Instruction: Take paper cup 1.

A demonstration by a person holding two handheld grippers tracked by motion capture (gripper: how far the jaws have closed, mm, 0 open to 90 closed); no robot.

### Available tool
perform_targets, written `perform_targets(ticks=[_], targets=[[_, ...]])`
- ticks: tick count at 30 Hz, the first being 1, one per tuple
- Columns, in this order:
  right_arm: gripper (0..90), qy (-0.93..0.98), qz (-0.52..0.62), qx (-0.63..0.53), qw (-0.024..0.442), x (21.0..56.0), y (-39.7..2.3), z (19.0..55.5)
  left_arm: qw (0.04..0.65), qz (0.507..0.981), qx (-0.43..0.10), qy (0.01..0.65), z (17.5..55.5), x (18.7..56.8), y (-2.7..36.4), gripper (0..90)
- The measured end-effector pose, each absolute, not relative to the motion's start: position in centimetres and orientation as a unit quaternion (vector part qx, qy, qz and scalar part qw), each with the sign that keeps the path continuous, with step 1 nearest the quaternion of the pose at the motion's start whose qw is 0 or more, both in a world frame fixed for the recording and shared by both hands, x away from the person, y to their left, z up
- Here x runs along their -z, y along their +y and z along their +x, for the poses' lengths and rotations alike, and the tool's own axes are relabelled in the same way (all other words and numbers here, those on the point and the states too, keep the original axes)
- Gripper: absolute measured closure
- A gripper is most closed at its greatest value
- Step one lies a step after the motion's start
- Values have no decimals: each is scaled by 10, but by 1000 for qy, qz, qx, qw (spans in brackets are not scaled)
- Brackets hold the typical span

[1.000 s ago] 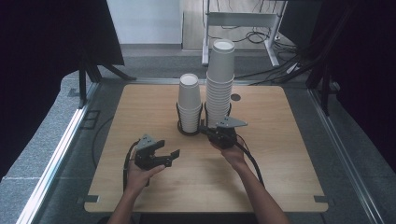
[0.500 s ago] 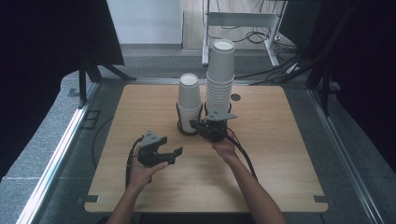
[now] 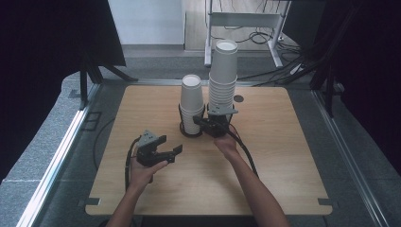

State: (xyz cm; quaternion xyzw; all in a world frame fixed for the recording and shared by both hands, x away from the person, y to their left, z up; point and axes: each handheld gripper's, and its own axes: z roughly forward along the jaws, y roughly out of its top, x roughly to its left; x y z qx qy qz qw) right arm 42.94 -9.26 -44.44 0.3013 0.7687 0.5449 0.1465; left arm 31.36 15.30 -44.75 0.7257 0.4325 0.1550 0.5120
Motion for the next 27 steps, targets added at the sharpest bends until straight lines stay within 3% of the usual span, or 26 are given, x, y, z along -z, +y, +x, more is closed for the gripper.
perform_targets(ticks=[17,27], targets=[[895,781,300,-525,157,439,-90,438,515,715,-177,439,314,441,154,199],[894,783,299,-524,152,441,-90,438,527,698,-189,446,345,411,150,106]])
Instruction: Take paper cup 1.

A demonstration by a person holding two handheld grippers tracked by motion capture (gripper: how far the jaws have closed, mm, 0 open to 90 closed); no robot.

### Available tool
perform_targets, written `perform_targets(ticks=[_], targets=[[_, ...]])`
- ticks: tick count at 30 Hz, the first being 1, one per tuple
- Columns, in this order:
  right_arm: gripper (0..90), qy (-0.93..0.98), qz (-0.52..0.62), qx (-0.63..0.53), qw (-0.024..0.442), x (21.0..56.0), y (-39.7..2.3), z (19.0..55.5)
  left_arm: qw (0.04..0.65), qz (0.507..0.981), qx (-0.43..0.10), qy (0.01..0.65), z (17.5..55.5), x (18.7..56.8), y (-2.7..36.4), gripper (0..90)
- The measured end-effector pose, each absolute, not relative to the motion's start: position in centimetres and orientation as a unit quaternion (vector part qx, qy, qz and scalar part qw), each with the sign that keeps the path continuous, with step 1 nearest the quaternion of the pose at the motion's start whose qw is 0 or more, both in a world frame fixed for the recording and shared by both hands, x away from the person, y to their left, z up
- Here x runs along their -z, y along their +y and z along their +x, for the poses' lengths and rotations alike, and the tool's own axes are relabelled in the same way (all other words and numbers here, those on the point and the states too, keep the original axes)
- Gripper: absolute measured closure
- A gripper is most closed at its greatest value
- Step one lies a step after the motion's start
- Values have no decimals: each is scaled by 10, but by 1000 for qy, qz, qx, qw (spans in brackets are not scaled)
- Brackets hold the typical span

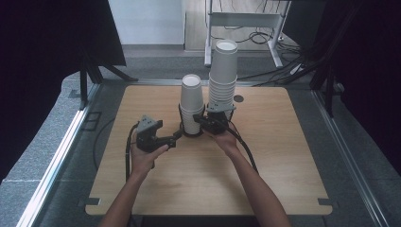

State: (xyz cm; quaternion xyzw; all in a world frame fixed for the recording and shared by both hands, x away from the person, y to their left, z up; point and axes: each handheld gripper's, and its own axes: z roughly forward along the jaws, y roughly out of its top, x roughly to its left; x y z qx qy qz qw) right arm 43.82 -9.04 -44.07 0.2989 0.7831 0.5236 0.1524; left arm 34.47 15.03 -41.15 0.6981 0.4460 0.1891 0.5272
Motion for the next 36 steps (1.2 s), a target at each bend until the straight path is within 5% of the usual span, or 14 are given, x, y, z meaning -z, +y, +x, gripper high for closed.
perform_targets(ticks=[36], targets=[[888,776,299,-534,152,439,-87,439,514,713,-191,437,416,392,126,65]])
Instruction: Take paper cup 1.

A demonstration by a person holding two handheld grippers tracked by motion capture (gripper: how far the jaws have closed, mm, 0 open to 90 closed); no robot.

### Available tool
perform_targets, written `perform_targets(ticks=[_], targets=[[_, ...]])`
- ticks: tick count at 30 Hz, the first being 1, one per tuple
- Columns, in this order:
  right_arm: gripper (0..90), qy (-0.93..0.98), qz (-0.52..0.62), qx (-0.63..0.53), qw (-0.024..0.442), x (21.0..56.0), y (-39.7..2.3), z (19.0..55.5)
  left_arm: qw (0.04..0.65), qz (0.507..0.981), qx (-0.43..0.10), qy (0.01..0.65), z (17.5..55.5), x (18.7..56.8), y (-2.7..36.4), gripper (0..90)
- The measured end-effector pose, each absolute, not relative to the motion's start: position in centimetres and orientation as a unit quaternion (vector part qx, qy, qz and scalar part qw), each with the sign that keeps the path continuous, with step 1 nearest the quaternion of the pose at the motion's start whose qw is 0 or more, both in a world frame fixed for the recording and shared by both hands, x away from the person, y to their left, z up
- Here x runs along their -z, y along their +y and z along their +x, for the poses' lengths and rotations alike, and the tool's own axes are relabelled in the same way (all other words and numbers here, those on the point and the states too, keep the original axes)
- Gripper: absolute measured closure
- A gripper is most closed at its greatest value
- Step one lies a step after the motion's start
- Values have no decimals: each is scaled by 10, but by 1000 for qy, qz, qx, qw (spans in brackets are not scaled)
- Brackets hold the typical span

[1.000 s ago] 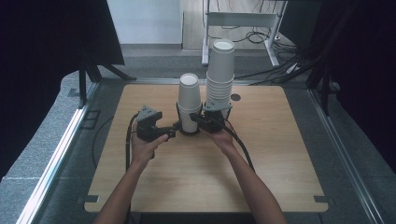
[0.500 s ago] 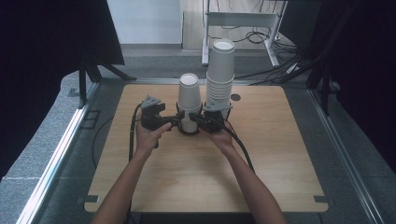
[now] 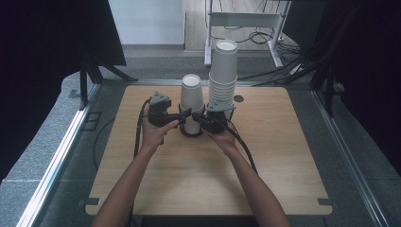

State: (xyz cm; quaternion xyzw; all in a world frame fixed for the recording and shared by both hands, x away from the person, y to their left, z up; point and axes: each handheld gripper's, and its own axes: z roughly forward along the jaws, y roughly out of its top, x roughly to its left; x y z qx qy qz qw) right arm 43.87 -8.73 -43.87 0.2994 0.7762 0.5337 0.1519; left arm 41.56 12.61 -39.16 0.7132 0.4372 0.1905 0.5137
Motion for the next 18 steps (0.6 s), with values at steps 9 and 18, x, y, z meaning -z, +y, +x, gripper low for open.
perform_targets(ticks=[9,18], targets=[[888,778,297,-532,152,440,-86,439,504,719,-174,446,439,397,120,39],[887,777,299,-534,147,440,-87,439,501,726,-180,435,448,394,109,36]])
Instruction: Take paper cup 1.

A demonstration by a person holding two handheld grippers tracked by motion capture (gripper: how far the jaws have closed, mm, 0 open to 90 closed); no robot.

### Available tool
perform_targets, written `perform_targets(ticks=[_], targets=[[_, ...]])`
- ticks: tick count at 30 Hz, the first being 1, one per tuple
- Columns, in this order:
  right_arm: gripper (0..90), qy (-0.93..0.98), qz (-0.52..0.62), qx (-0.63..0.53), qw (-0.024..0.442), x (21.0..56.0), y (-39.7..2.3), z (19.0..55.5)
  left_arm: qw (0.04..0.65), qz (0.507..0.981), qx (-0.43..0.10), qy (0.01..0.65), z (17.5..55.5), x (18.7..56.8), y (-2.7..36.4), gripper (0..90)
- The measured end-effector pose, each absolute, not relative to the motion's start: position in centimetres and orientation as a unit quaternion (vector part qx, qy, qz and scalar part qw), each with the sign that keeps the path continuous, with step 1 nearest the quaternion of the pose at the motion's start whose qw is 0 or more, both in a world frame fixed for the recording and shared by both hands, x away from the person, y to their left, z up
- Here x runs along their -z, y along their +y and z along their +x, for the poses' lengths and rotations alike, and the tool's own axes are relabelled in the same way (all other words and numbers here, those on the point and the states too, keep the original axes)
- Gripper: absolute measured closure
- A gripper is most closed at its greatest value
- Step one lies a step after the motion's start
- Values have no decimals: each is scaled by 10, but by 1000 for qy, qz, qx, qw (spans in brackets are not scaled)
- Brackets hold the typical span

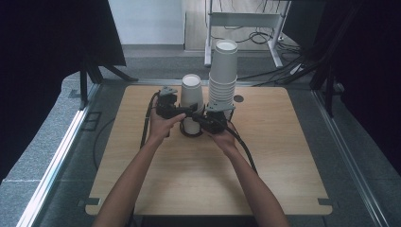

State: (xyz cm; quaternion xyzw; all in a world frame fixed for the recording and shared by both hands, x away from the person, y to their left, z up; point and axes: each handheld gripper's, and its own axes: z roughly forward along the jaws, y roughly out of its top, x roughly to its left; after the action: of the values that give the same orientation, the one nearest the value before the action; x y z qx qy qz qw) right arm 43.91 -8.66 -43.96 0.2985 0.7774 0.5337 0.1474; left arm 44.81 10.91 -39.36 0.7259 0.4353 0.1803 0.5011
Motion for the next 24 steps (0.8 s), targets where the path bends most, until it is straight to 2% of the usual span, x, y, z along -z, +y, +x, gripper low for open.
perform_targets(ticks=[17,24], targets=[[887,777,299,-535,145,439,-86,440,495,729,-187,434,473,401,92,43],[880,778,299,-534,146,439,-86,439,493,726,-199,435,475,404,89,88]])
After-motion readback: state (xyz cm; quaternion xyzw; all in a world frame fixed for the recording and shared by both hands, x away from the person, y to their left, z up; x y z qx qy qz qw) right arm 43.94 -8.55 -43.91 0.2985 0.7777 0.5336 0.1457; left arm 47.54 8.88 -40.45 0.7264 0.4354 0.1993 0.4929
